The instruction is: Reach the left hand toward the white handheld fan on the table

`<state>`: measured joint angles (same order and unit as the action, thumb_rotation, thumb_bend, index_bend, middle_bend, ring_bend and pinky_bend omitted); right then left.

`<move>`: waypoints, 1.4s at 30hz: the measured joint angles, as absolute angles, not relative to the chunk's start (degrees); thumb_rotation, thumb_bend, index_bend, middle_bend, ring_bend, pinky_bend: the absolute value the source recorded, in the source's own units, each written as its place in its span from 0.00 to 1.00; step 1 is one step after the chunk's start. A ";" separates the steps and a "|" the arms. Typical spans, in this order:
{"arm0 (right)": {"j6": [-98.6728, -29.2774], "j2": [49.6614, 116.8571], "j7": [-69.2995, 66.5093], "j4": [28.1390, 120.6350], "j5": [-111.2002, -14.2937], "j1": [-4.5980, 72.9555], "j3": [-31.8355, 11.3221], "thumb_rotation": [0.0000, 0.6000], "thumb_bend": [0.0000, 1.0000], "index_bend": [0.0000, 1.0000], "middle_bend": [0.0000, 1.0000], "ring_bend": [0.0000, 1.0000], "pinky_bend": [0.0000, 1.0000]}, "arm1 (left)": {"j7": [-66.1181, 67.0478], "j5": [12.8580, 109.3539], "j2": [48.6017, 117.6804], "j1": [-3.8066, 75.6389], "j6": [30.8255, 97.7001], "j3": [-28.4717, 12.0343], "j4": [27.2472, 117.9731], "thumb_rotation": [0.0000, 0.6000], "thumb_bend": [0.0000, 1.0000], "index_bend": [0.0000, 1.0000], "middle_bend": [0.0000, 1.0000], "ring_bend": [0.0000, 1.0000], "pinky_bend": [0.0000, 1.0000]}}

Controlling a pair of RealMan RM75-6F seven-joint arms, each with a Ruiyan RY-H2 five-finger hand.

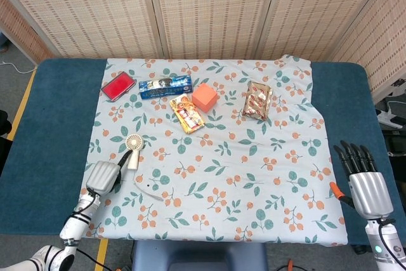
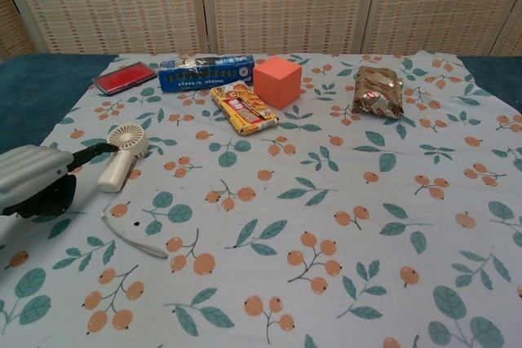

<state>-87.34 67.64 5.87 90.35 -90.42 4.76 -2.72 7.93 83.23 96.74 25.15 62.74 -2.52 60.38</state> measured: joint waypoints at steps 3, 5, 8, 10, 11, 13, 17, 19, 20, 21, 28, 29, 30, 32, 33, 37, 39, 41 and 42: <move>-87.35 67.60 5.86 90.39 -90.32 4.72 -2.76 1.00 0.18 0.00 0.00 0.00 0.00 | 7.90 83.25 96.81 25.18 62.73 -2.24 60.23 1.00 0.97 0.00 1.00 0.88 1.00; -87.36 67.58 5.89 90.44 -90.34 4.72 -2.76 1.00 0.18 0.00 0.00 0.00 0.00 | 7.89 83.23 96.86 25.24 62.62 -2.11 60.10 1.00 0.97 0.00 1.00 0.88 1.00; -87.31 67.54 5.89 90.49 -90.27 4.71 -2.76 1.00 0.18 0.00 0.00 0.00 0.00 | 7.79 83.26 96.96 25.23 62.92 -2.07 59.98 1.00 0.97 0.00 1.00 0.88 1.00; -87.24 67.50 5.88 90.55 -90.22 4.70 -2.74 1.00 0.18 0.00 0.00 0.00 0.00 | 7.77 83.31 97.05 25.18 63.36 -2.07 59.87 1.00 0.97 0.00 1.00 0.88 1.00; -87.22 67.47 5.88 90.59 -90.22 4.70 -2.72 1.00 0.18 0.00 0.00 0.00 0.00 | 7.73 83.34 97.08 25.17 63.54 -2.08 59.85 1.00 0.97 0.00 1.00 0.88 1.00; -87.15 67.45 5.91 90.65 -90.19 4.70 -2.70 1.00 0.18 0.00 0.00 0.00 0.00 | 7.70 83.46 97.12 25.16 63.86 -2.06 59.77 1.00 0.97 0.00 1.00 0.88 1.00; -86.98 67.36 6.00 90.83 -90.08 4.69 -2.65 1.00 0.18 0.00 0.00 0.00 0.00 | 7.72 83.61 97.18 25.15 64.21 -1.91 59.68 1.00 0.97 0.00 1.00 0.88 1.00; -86.90 67.35 6.07 90.92 -90.04 4.69 -2.63 1.00 0.18 0.00 0.00 0.00 0.00 | 7.68 83.73 97.18 25.09 64.44 -1.77 59.70 1.00 0.97 0.00 1.00 0.88 1.00; -86.90 67.35 6.14 90.94 -90.02 4.69 -2.63 1.00 0.18 0.00 0.00 0.00 0.00 | 7.63 83.81 97.17 25.07 64.50 -1.69 59.73 1.00 0.97 0.00 1.00 0.88 1.00; -86.89 67.35 6.18 90.96 -89.97 4.67 -2.63 1.00 0.18 0.00 0.00 0.00 0.00 | 7.56 83.90 97.15 25.05 64.58 -1.60 59.78 1.00 0.97 0.00 1.00 0.88 1.00; -86.83 67.28 6.38 91.32 -89.95 4.61 -2.56 1.00 0.18 0.00 0.00 0.00 0.00 | 7.38 84.01 97.11 25.16 64.08 -1.14 59.77 1.00 0.97 0.00 1.00 0.88 1.00; -86.79 67.25 6.39 91.38 -89.93 4.60 -2.54 1.00 0.18 0.00 0.00 0.00 0.00 | 7.37 83.88 97.16 25.18 63.93 -1.15 59.64 1.00 0.97 0.00 1.00 0.88 1.00; -86.78 67.23 6.41 91.41 -89.92 4.60 -2.54 1.00 0.18 0.00 0.00 0.00 0.00 | 7.34 83.76 97.21 25.20 63.80 -1.16 59.49 1.00 0.97 0.00 1.00 0.88 1.00; -86.77 67.20 6.51 91.43 -89.89 4.59 -2.54 1.00 0.18 0.00 0.00 0.00 0.00 | 7.21 83.58 97.32 25.22 63.66 -1.21 59.19 1.00 0.97 0.00 1.00 0.88 1.00; -86.77 67.19 6.54 91.44 -89.86 4.57 -2.54 1.00 0.18 0.00 0.00 0.00 0.00 | 7.11 83.55 97.35 25.23 63.65 -1.22 59.13 1.00 0.97 0.00 1.00 0.88 1.00; -86.69 67.20 6.63 91.45 -89.78 4.58 -2.56 1.00 0.18 0.00 0.00 0.00 0.00 | 6.88 83.67 97.43 25.29 63.64 -1.07 58.73 1.00 0.97 0.00 1.00 0.88 1.00; -86.73 67.21 6.65 91.43 -89.80 4.58 -2.60 1.00 0.18 0.00 0.00 0.00 0.00 | 6.80 83.69 97.48 25.28 63.60 -0.99 58.63 1.00 0.97 0.00 1.00 0.88 1.00; -86.80 67.20 6.67 91.41 -89.81 4.59 -2.66 1.00 0.18 0.00 0.00 0.00 0.00 | 6.79 83.80 97.53 25.28 63.56 -0.81 58.52 1.00 0.97 0.00 1.00 0.88 1.00; -86.80 67.20 6.68 91.41 -89.81 4.60 -2.67 1.00 0.18 0.00 0.00 0.00 0.00 | 6.84 83.84 97.55 25.28 63.50 -0.72 58.46 1.00 0.97 0.00 1.00 0.88 1.00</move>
